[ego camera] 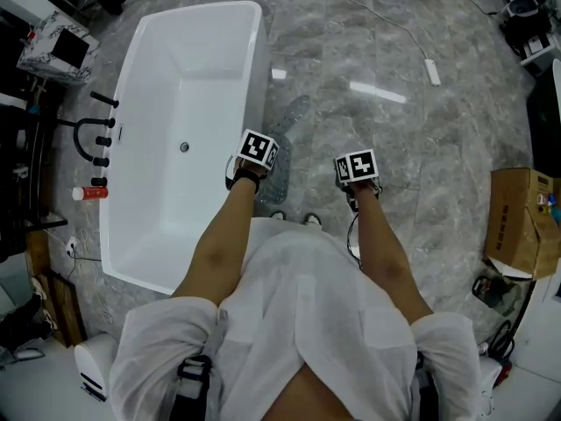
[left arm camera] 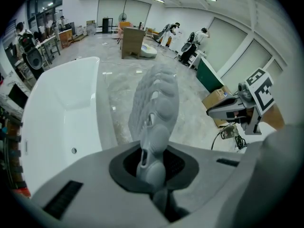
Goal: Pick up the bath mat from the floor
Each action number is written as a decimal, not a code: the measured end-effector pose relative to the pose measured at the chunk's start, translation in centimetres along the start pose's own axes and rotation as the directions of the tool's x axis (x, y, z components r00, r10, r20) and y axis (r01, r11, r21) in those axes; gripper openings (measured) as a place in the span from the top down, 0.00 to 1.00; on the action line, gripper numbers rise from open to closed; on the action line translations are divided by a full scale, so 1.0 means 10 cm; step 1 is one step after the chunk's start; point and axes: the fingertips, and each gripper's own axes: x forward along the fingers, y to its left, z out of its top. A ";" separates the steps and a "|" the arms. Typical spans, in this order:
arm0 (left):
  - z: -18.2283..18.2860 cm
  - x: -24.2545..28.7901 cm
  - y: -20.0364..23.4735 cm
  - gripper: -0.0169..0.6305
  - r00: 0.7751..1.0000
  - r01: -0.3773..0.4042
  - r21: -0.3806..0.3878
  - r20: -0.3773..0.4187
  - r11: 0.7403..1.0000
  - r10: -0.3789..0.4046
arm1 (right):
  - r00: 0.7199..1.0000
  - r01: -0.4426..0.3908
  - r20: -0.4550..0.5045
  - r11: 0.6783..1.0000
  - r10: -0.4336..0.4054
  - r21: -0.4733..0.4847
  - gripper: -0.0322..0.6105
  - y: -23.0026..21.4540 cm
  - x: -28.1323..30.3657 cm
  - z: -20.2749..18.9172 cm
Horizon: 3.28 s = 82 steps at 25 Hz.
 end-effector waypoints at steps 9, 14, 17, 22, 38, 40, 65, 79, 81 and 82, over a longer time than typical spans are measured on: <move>0.03 -0.02 -0.05 0.93 1.000 0.012 0.017 -0.002 1.000 -0.012 | 1.000 0.005 0.009 1.000 -0.005 0.013 0.91 -0.03 -0.04 0.00; 0.03 0.02 -0.10 0.93 1.000 0.013 0.019 -0.005 1.000 -0.013 | 1.000 0.010 0.011 1.000 -0.011 0.012 0.91 -0.10 -0.05 -0.02; 0.04 0.02 -0.11 0.93 1.000 0.013 0.018 -0.004 1.000 -0.013 | 1.000 0.012 0.012 1.000 -0.012 0.013 0.91 -0.12 -0.06 -0.02; 0.01 0.02 -0.08 0.93 1.000 0.018 0.017 -0.008 1.000 -0.018 | 1.000 0.013 0.014 1.000 -0.013 0.014 0.91 -0.11 -0.05 -0.03; 0.06 0.01 -0.11 0.93 0.999 0.028 0.022 -0.015 0.999 -0.028 | 1.000 0.010 0.018 1.000 -0.010 0.021 0.91 -0.13 -0.06 0.01; 0.07 0.02 -0.14 0.93 0.999 0.030 0.024 -0.014 0.999 -0.029 | 1.000 0.009 0.020 1.000 -0.009 0.023 0.91 -0.14 -0.07 0.01; 0.10 0.02 -0.21 0.93 0.999 0.043 0.025 0.003 0.999 -0.043 | 0.998 0.011 0.067 1.000 -0.012 0.027 0.91 -0.20 -0.14 0.04; 0.43 -0.32 -0.38 0.93 0.976 0.072 0.080 0.198 0.994 -0.087 | 0.891 -0.085 0.442 0.994 0.104 -0.063 0.91 -0.03 -0.70 0.65; 0.54 -0.46 -0.42 0.93 0.960 0.074 0.107 0.262 0.991 -0.100 | 0.816 -0.068 0.565 0.991 0.122 -0.115 0.91 0.03 -0.95 0.87; 0.59 -0.51 -0.42 0.93 0.950 0.071 0.120 0.293 0.990 -0.103 | 0.778 -0.048 0.615 0.988 0.128 -0.145 0.91 0.07 -1.06 0.97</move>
